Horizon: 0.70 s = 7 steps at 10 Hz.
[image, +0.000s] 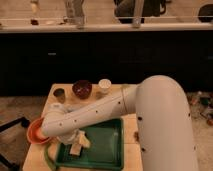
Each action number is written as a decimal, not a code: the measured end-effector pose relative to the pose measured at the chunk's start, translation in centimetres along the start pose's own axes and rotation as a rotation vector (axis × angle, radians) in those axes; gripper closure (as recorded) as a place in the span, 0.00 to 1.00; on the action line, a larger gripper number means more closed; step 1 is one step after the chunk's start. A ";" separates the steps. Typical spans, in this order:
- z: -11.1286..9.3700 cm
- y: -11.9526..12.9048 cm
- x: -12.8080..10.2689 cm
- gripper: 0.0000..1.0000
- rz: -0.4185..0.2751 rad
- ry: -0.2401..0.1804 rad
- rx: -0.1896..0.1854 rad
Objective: Place eraser in table surface
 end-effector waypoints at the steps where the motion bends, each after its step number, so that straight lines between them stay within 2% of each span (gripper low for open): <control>1: 0.7 0.0 0.3 0.20 -0.005 -0.016 0.002; 4: 2.2 0.2 0.7 0.20 -0.005 -0.079 0.045; 7: 2.9 0.5 1.1 0.20 0.005 -0.123 0.084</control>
